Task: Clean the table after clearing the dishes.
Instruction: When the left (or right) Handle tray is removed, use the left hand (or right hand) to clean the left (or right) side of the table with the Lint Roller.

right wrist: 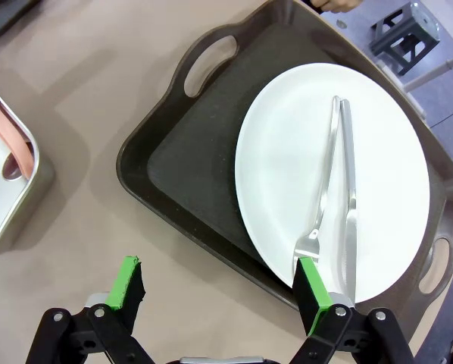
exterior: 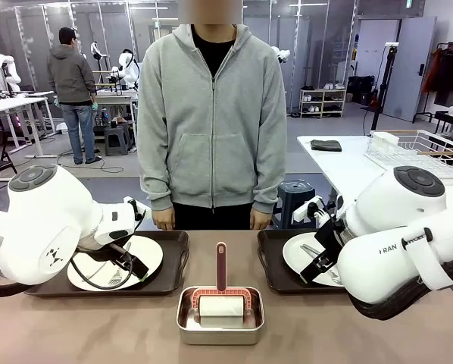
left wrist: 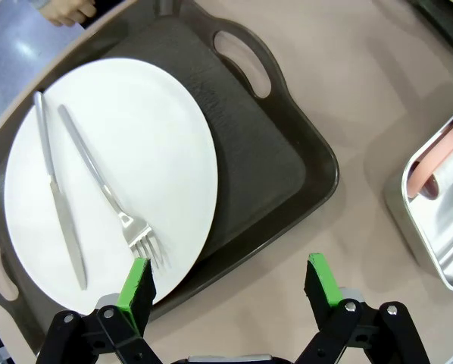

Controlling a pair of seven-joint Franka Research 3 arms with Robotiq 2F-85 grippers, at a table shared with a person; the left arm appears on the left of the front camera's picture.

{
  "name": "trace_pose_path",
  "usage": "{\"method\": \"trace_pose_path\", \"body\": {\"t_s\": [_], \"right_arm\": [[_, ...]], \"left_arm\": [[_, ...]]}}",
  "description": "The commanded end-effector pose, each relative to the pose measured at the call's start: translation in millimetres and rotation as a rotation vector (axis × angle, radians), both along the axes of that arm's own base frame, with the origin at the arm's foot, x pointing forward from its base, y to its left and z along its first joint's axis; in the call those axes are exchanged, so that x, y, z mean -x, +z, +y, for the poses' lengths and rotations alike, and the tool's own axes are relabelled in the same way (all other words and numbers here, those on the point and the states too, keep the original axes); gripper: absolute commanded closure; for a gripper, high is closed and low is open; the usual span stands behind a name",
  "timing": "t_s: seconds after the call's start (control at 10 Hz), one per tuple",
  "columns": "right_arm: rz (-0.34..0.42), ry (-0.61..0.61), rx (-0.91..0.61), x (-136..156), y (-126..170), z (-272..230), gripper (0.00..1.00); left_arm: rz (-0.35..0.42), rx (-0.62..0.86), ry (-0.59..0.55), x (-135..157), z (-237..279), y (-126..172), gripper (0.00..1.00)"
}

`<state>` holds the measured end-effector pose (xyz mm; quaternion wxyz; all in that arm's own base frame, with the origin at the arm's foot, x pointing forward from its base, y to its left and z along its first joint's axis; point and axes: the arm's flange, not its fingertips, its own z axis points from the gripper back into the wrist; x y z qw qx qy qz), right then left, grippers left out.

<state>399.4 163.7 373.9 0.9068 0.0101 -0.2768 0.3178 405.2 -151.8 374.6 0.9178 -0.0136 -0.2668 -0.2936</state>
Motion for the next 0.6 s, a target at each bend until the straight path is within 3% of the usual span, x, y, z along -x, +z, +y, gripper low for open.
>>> {"method": "trace_pose_path", "body": {"t_s": [0.0,0.1,0.3,0.5], "right_arm": [[0.09,0.02,-0.044,-17,23,-6,0.0],[0.174,0.055,-0.116,-30,34,-10,0.0],[0.26,0.071,-0.195,-62,56,-17,0.0],[0.356,0.097,-0.354,-91,82,-28,0.0]], "left_arm": [[0.029,-0.022,-0.016,-17,6,22,0.0],[0.061,-0.015,-0.001,-34,13,30,0.0],[0.122,0.032,-0.1,-57,24,56,0.0],[0.271,0.231,-0.186,-83,53,83,0.0]]}}
